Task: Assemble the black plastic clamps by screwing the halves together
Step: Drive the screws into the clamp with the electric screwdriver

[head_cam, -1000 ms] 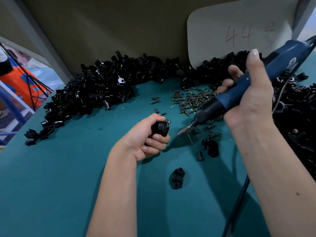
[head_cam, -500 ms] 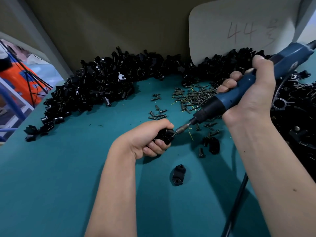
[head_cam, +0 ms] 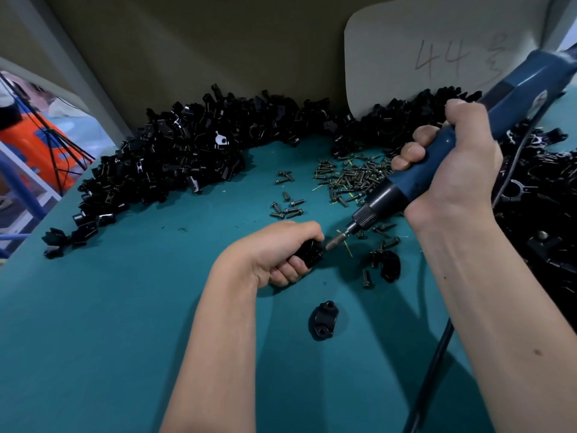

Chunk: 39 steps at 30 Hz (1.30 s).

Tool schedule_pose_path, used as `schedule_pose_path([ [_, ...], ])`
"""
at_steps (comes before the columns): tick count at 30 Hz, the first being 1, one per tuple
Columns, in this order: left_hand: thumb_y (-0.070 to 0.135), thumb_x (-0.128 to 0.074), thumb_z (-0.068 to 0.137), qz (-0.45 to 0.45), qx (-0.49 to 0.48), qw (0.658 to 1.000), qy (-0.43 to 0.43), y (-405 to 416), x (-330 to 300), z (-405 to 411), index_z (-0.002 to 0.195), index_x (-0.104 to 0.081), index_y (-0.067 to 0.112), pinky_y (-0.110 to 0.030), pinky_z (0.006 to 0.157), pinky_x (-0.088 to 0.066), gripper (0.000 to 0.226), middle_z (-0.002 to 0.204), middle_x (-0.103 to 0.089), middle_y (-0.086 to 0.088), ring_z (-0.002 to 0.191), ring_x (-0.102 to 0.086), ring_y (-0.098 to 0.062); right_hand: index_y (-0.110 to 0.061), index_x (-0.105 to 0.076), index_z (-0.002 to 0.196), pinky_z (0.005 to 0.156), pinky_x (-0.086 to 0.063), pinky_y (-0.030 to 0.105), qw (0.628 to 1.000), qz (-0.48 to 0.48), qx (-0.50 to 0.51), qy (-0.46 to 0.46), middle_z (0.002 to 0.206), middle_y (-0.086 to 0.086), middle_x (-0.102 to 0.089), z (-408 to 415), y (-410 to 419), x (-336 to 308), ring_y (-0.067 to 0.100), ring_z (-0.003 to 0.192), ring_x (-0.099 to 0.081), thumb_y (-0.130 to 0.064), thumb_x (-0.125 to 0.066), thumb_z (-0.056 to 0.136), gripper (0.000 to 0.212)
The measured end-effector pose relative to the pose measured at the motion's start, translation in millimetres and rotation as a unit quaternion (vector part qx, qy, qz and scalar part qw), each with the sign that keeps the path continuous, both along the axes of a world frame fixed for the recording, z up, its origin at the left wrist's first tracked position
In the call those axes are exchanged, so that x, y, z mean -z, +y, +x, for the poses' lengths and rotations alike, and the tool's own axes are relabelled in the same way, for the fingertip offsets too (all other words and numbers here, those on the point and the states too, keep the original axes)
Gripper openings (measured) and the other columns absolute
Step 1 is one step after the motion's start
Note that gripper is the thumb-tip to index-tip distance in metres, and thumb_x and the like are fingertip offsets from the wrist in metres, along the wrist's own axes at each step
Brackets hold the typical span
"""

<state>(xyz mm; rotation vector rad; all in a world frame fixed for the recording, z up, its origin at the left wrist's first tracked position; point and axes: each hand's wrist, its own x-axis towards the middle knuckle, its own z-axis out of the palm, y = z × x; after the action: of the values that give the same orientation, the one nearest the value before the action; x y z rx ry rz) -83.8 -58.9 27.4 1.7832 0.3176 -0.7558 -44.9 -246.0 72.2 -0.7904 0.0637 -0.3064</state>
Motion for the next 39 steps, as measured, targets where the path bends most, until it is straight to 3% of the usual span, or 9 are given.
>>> schedule_pose_path([
  [9, 0.03, -0.047, 0.098, -0.036, -0.007, 0.999, -0.013, -6, 1, 2, 0.073, -0.038, 0.021, -0.011, 0.034, -0.017, 0.028, 0.055, -0.028, 0.002, 0.038, -0.02, -0.006, -0.012, -0.037, 0.099, 0.049, -0.038, 0.027, 0.999, -0.011, 0.0, -0.033, 0.064, 0.001, -0.047, 2, -3, -5, 0.015, 0.049, -0.042, -0.016, -0.059, 0.097, 0.022],
  [15, 0.031, -0.047, 0.102, -0.049, 0.002, 0.999, -0.021, -4, 0, 0, 0.073, -0.037, 0.024, -0.01, 0.035, -0.015, 0.031, 0.056, -0.026, 0.003, 0.04, -0.019, -0.006, -0.013, -0.034, 0.108, 0.049, -0.038, 0.026, 1.0, 0.008, -0.008, -0.021, 0.066, 0.001, -0.046, 3, -6, 0, 0.015, 0.05, -0.041, -0.02, -0.058, 0.098, 0.027],
  [20, 0.038, -0.047, 0.105, -0.087, 0.02, 0.996, -0.015, 1, -1, -4, 0.074, -0.039, 0.024, -0.01, 0.034, -0.014, 0.035, 0.059, -0.024, 0.003, 0.042, -0.017, -0.005, -0.019, -0.039, 0.084, 0.048, -0.037, 0.025, 0.998, 0.049, -0.043, -0.019, 0.066, -0.002, -0.044, 4, -11, 5, 0.012, 0.05, -0.04, -0.024, -0.056, 0.099, 0.023],
  [23, 0.041, -0.048, 0.105, -0.087, 0.026, 0.996, -0.011, 2, -1, -4, 0.075, -0.039, 0.023, -0.01, 0.033, -0.014, 0.036, 0.058, -0.024, 0.003, 0.041, -0.017, -0.004, -0.02, -0.039, 0.08, 0.048, -0.037, 0.025, 0.997, 0.059, -0.047, -0.016, 0.065, -0.002, -0.044, 3, -11, 7, 0.011, 0.05, -0.04, -0.024, -0.054, 0.1, 0.026],
  [39, 0.034, -0.043, 0.106, -0.065, 0.023, 0.997, -0.025, -4, -1, -5, 0.073, -0.035, 0.023, -0.011, 0.035, -0.015, 0.035, 0.054, -0.027, 0.003, 0.04, -0.018, -0.005, -0.02, -0.036, 0.091, 0.048, -0.037, 0.025, 0.999, 0.033, -0.037, -0.021, 0.065, -0.001, -0.044, 4, -9, 3, 0.012, 0.05, -0.04, -0.023, -0.056, 0.098, 0.022],
])
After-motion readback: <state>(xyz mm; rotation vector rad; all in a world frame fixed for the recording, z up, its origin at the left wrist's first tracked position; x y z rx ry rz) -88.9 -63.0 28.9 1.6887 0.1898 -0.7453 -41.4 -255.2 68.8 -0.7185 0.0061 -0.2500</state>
